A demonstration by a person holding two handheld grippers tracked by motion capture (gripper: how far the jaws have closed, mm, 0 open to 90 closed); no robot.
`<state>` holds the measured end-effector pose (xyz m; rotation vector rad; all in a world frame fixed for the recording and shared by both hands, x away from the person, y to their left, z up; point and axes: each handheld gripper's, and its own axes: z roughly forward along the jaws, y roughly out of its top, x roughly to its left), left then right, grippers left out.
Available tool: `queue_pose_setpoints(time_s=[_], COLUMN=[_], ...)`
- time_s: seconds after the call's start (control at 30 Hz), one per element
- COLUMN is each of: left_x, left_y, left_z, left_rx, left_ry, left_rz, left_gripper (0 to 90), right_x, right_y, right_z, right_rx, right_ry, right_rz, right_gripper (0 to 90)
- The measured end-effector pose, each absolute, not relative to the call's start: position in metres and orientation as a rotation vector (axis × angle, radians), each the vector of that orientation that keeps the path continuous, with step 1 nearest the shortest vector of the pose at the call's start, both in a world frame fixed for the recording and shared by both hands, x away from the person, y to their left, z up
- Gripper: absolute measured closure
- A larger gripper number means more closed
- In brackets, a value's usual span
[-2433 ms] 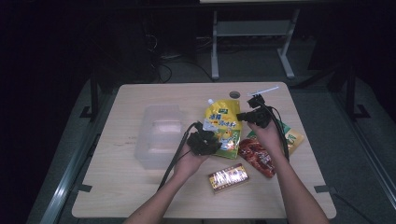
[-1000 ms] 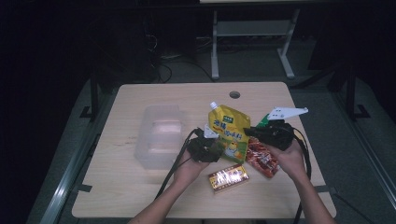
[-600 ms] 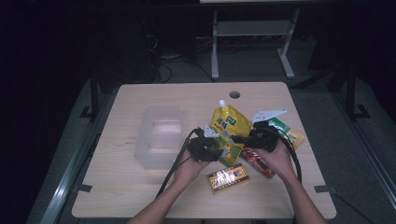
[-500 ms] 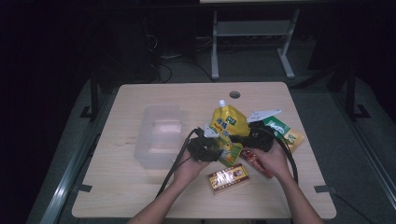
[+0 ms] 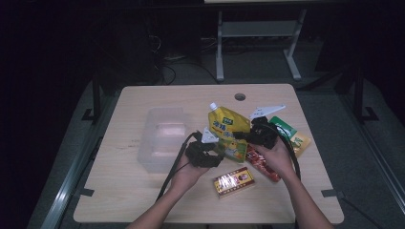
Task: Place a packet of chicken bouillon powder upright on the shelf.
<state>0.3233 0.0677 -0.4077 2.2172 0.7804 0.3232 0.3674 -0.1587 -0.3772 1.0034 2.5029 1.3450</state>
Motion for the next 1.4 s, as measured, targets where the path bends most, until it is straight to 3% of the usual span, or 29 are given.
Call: queue_pose_setpoints(time_s=[0.63, 1.4], left_x=[0.273, 0.238], left_y=[0.090, 0.114], left_z=[-0.402, -0.410], left_rx=[2.168, 2.172], left_ry=[0.605, 0.544], left_rz=[0.281, 0.237], left_gripper=[41.1, 35.3], right_x=[0.373, 0.385], right_y=[-0.136, -0.044], right_z=[-0.336, -0.307], right_rx=[0.859, 0.611], right_ry=[2.512, 2.597], right_rz=[1.407, 1.524], right_gripper=[89.5, 89.5])
